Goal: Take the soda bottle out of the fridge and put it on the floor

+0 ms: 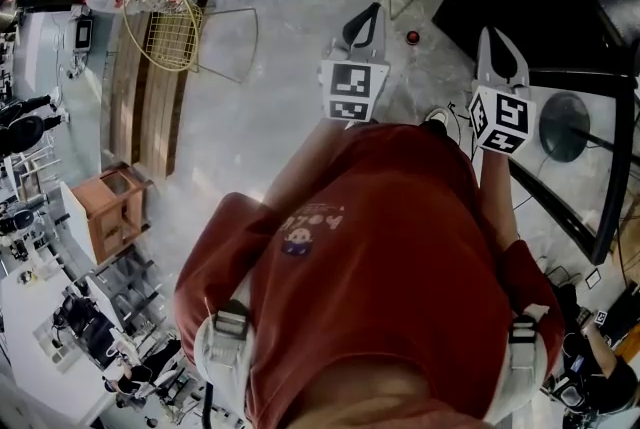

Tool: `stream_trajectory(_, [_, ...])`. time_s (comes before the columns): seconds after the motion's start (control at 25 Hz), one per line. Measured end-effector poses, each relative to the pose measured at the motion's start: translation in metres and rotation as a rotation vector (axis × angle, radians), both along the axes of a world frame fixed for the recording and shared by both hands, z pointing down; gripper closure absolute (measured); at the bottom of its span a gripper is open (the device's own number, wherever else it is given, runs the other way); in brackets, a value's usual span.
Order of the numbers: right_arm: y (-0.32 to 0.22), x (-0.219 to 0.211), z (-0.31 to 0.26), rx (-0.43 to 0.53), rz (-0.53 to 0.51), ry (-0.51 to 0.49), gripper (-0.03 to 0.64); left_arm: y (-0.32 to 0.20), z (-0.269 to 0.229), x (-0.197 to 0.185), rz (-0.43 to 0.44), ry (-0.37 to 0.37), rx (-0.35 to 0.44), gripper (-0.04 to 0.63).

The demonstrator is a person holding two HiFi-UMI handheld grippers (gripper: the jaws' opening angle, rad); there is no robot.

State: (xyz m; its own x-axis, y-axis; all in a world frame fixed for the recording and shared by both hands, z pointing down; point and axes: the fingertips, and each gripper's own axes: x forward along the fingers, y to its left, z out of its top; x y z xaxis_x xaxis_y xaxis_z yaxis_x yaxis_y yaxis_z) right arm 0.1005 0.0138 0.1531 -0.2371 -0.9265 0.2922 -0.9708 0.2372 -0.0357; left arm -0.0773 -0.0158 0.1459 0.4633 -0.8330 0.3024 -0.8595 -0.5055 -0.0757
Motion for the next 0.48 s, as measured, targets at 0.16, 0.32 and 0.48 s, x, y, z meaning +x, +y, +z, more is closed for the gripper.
stream_trajectory(0.16, [-0.0026, 0.0029, 0.0005, -0.001, 0.022, 0.006, 0.615, -0.0034, 0.0002, -0.0015, -0.004, 0.000, 0.002, 0.595])
stream_trajectory(0.32, [-0.0034, 0.0050, 0.0019, 0.001, 0.026, 0.007, 0.615, -0.0039, 0.0011, -0.0019, -0.005, -0.002, 0.004, 0.595])
stream_trajectory(0.48, [-0.0005, 0.0063, 0.0046, -0.011, 0.029, 0.013, 0.615, -0.0007, -0.0005, 0.0002, -0.002, 0.002, 0.006, 0.595])
